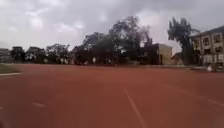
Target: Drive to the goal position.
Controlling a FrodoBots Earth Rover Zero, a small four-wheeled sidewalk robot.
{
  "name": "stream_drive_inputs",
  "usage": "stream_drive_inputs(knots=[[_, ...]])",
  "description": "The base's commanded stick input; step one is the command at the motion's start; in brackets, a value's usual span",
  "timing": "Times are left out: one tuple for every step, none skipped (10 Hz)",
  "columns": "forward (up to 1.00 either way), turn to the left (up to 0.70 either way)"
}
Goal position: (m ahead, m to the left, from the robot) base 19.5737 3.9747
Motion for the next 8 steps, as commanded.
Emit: stream_drive_inputs(knots=[[0.45,0.0],[0.45,0.0],[0.45,0.0],[0.45,0.0],[0.45,0.0],[0.45,0.0],[0.45,0.0],[0.45,0.0]])
